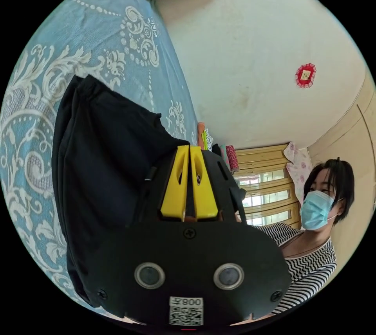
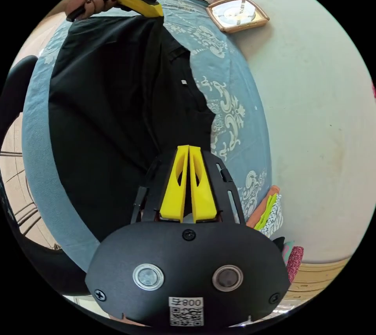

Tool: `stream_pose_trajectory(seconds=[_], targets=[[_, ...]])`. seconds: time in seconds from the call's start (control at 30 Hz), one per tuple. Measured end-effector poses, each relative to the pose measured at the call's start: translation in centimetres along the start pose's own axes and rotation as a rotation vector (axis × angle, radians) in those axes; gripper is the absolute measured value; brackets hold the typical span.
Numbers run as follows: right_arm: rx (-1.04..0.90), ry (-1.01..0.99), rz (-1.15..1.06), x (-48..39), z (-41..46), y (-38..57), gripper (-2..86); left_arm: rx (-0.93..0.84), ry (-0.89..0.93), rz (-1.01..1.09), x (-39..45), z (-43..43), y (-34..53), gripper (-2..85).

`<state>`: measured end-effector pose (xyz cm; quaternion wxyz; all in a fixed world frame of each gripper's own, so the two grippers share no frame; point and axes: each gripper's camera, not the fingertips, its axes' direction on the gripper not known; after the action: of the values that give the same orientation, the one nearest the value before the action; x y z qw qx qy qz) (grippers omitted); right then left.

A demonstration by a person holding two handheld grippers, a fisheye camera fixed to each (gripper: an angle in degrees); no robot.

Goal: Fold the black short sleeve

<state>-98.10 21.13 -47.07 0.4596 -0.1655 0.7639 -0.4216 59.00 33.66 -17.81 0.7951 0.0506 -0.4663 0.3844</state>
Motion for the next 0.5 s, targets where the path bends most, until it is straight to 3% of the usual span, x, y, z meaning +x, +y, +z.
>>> stream_pose_trajectory(seconds=[0.07,0.13,0.2,0.5], targets=[[0.012,-0.025,0.08,3.7,1.3,0.0,0.2,0.015,-0.068,0.028,0.2,0.1,-2.5,0.5],[-0.039,-0.173,0.17,8.2,4.1,0.2,1.1,0.037,-0.137,0.027,0.0,-0.1,-3.5,0.8],[-0.036,-0.271,0.218,10.2,5.1,1.4,2.7,0.061,-0.112,0.019,-0.2,-0.5,-3.4,1.4],[0.017,-0.338,0.258,7.0,9.3,11.0,7.4,0.005,-0.148,0.06,-1.2,-4.4,2.3,3.0]])
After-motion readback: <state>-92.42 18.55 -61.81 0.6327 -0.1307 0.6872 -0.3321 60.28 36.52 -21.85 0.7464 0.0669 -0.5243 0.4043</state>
